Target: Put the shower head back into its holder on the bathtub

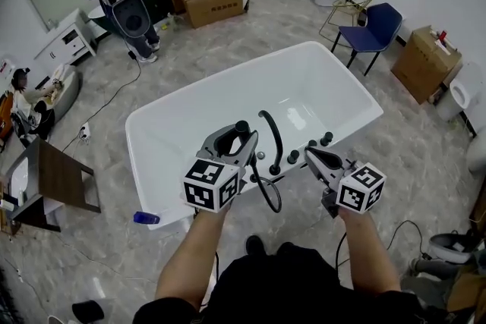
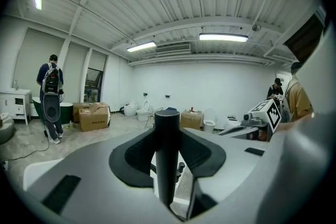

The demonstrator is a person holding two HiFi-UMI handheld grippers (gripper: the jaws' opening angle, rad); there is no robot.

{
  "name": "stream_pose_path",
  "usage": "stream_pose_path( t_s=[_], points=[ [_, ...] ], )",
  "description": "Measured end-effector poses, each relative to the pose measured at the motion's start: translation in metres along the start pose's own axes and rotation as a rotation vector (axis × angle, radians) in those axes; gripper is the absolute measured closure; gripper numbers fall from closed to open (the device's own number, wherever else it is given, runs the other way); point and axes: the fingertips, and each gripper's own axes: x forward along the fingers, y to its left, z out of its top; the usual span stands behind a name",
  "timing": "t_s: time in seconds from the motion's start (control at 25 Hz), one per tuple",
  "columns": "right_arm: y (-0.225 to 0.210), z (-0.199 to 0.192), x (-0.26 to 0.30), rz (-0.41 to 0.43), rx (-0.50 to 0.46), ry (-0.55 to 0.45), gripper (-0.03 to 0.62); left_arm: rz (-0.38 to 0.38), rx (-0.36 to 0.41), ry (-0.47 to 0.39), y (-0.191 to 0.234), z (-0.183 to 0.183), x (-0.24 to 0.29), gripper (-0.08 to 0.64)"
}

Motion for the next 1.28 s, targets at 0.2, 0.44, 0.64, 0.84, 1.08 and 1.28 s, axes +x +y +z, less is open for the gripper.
stream_pose_path(
  t_s=[0.2,0.44,0.64,0.84,1.08,1.28],
  points=[
    [0.004,-0.002,0.017,-0.006,0.012,0.007,0.575,-0.007,-0.004,-0.011,0.019,0.003,-0.003,0.408],
    [-0.007,0.005,0.029,0.004,0.018,0.013,0.575,0.017,-0.003,-0.039,0.037,0.02,0.003,0.408],
    [-0.018,0.021,0.044,0.036,-0.001,0.013,0.575,0.038,0.02,-0.068,0.049,0.046,0.014,0.408],
    [-0.031,0.032,0.056,0.065,-0.006,0.016,0.575,0.063,0.041,-0.088,0.056,0.067,0.026,0.408],
    [-0.034,0.042,0.072,0.1,-0.011,0.013,0.575,0.099,0.071,-0.103,0.07,0.084,0.027,0.408],
    [-0.036,0.046,0.08,0.122,-0.018,0.008,0.575,0.12,0.089,-0.113,0.076,0.093,0.026,0.408]
  ],
)
